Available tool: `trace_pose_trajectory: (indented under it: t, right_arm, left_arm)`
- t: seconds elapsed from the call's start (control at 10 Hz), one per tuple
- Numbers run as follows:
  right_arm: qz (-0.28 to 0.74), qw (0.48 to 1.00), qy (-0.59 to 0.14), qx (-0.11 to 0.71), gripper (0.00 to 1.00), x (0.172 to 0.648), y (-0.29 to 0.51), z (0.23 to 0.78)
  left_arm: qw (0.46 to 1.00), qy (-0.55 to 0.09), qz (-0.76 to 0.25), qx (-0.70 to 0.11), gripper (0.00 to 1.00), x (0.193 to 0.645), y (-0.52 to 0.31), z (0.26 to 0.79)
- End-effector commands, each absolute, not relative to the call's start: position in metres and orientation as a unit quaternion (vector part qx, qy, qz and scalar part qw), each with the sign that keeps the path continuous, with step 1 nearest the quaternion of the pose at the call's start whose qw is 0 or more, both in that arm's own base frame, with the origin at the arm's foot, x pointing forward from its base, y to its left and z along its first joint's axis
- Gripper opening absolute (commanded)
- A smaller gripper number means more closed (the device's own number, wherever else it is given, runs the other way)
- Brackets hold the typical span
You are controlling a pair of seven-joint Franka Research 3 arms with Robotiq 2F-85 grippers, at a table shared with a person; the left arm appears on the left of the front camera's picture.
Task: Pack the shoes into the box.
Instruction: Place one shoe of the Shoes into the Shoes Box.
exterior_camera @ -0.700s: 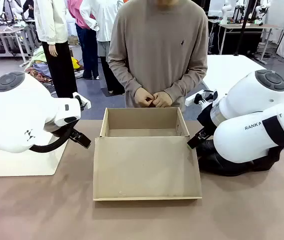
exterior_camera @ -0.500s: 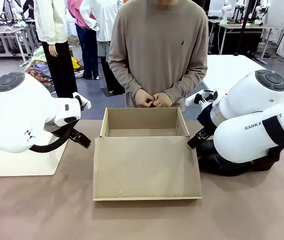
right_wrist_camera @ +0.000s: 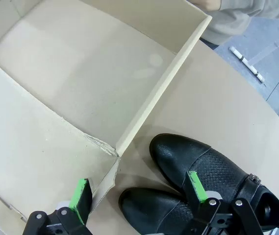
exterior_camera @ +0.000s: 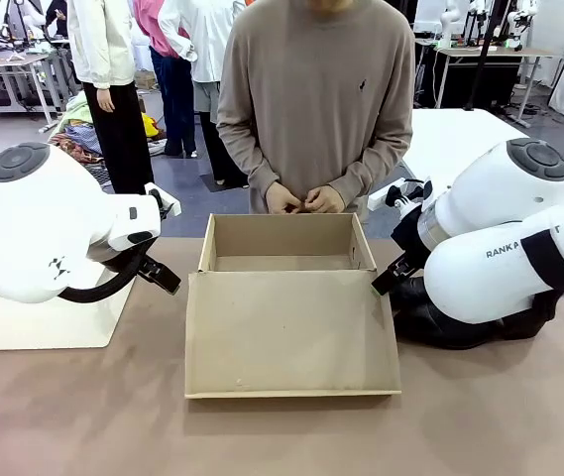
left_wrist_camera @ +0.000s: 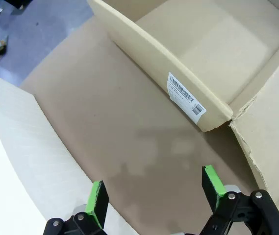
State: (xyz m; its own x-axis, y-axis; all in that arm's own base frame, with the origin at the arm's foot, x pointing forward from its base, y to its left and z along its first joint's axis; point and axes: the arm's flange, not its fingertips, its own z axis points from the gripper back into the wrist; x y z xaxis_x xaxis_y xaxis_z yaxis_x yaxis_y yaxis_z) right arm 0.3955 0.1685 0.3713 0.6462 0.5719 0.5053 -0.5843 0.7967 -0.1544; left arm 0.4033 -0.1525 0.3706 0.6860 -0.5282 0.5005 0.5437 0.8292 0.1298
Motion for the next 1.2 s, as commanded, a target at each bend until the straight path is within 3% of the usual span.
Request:
trace_pose_trajectory:
  t: [0.0, 0.5, 1.1]
  right_arm:
    - [0.318, 0.907, -0.275, 0.011, 1.0, 0.396, 0.168, 0.371]
    - [0.315, 0.907, -0.279, 0.026, 1.0, 0.396, 0.166, 0.383]
    - [0.315, 0.902, -0.29, 0.052, 1.0, 0.379, 0.149, 0.458]
  left_arm:
    - [0.918, -0.268, -0.292, -0.015, 1.0, 0.403, -0.152, 0.371]
    - [0.918, -0.268, -0.292, -0.015, 1.0, 0.403, -0.153, 0.371]
    - [0.904, -0.283, -0.321, -0.004, 1.0, 0.384, -0.165, 0.444]
